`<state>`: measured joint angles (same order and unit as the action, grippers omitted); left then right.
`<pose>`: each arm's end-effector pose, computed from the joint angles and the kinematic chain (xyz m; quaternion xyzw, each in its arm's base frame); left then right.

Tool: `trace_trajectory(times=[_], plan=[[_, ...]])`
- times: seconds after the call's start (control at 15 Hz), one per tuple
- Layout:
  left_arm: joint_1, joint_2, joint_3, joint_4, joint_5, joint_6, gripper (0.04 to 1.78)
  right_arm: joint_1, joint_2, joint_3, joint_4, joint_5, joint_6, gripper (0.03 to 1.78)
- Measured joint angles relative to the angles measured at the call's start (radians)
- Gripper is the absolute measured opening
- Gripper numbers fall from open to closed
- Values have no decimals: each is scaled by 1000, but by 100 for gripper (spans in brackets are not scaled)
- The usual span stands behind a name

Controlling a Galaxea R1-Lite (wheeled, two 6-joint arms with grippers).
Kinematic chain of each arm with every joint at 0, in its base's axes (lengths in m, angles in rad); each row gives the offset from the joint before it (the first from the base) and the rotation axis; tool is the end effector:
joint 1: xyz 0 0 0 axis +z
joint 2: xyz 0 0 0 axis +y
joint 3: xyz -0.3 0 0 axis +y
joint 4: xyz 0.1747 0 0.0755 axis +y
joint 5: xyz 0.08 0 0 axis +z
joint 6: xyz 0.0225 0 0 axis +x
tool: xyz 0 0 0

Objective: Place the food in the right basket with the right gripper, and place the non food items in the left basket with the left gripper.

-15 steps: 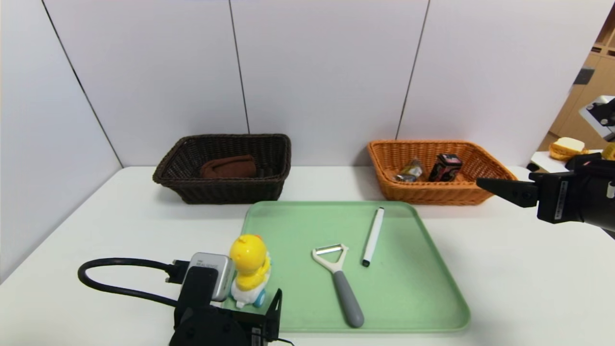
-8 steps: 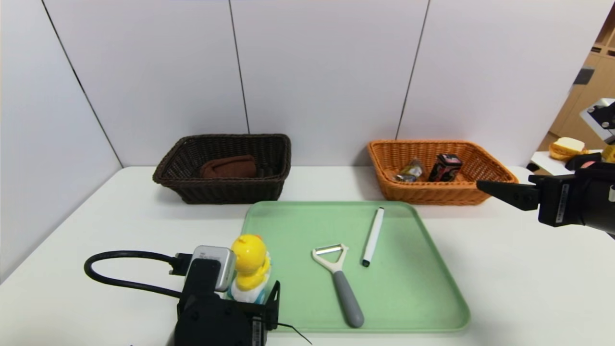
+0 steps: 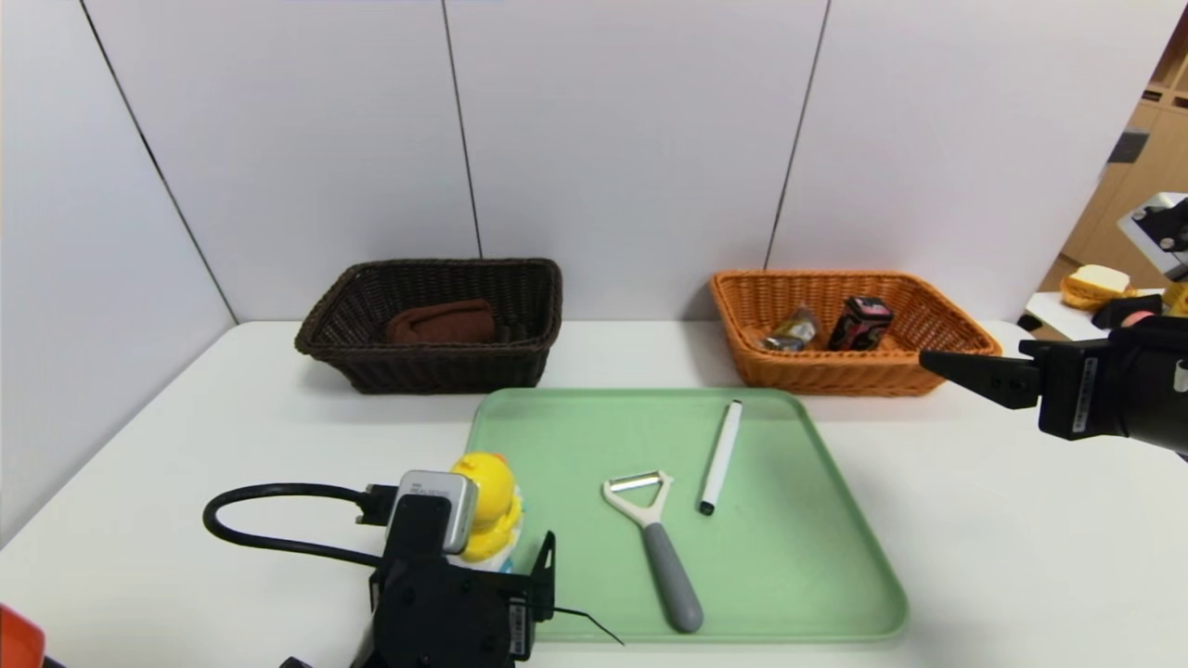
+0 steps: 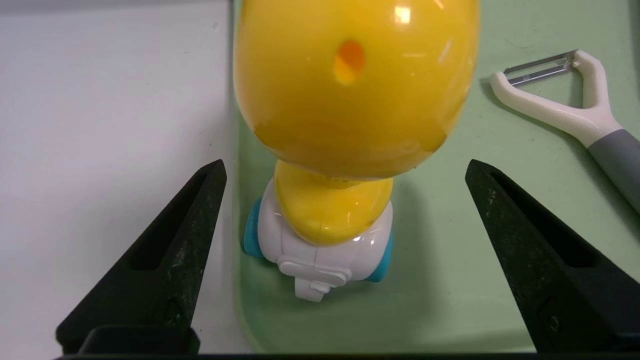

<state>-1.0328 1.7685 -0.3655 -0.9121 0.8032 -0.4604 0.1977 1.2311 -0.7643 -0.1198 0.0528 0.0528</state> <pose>0.1404 -0.2037 0.0894 -0.0319 0.1691 -0.0745 0.9823 0.1825 0.0378 0.2368 0.0133 0.1754 0.1185 0.9773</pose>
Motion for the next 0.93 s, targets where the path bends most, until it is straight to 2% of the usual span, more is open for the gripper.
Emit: trace_trajectory(times=[0.27,0.93], plan=[[23,15,0,0,0,23,169,0,1,6,0,14,-1,170],[48,32,-1,-24,-2,40,169,10,6,13,-1,15,-3,170]])
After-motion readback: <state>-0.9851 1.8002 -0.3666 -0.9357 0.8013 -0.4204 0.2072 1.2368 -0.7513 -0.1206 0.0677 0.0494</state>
